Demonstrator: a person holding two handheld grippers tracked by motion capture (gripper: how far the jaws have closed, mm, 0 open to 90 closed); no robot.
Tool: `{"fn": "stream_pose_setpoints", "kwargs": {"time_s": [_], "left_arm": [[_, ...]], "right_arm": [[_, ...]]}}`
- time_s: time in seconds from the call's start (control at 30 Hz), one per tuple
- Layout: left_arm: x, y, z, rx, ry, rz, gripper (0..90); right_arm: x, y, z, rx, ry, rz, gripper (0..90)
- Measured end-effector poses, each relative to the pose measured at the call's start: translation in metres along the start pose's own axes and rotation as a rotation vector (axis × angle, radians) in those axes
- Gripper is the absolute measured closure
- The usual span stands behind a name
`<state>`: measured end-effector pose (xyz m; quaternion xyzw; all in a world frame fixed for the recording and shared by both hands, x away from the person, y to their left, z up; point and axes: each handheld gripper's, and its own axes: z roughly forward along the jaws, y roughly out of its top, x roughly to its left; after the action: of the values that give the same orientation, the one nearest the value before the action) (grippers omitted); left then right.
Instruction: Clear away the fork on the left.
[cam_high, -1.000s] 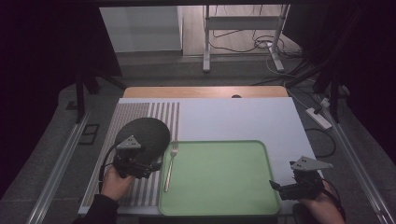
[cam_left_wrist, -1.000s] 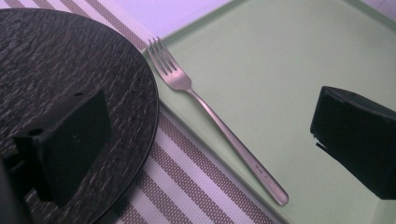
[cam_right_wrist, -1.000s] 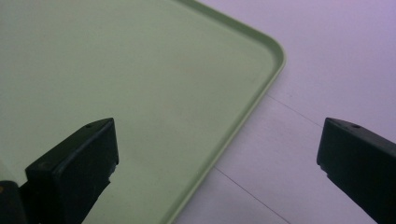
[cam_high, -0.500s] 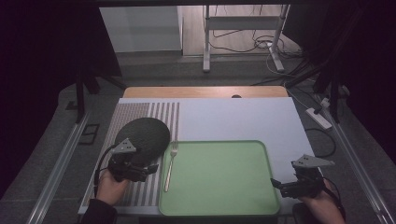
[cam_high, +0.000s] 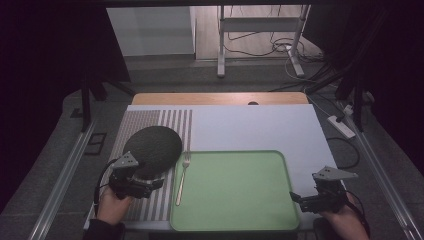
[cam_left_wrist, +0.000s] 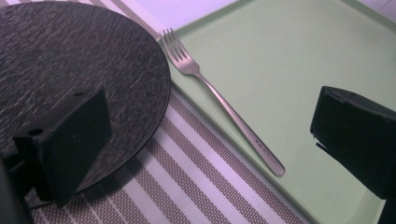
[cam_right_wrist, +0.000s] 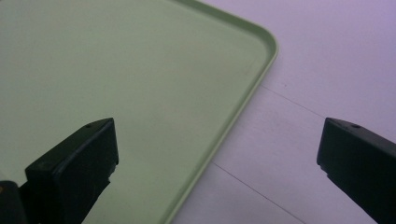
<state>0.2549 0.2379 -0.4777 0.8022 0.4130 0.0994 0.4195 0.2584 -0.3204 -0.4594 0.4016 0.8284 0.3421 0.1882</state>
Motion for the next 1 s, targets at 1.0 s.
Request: {"fn": "stream_pose_setpoints", "kwargs": {"time_s": [1.0], "left_arm": [[0.005,-0.032,-0.019,0.063,0.015,-0.058,0.0]], "right_arm": [[0.000,0.000,0.000,-0.005,0.012,-0.002,0.0]]}}
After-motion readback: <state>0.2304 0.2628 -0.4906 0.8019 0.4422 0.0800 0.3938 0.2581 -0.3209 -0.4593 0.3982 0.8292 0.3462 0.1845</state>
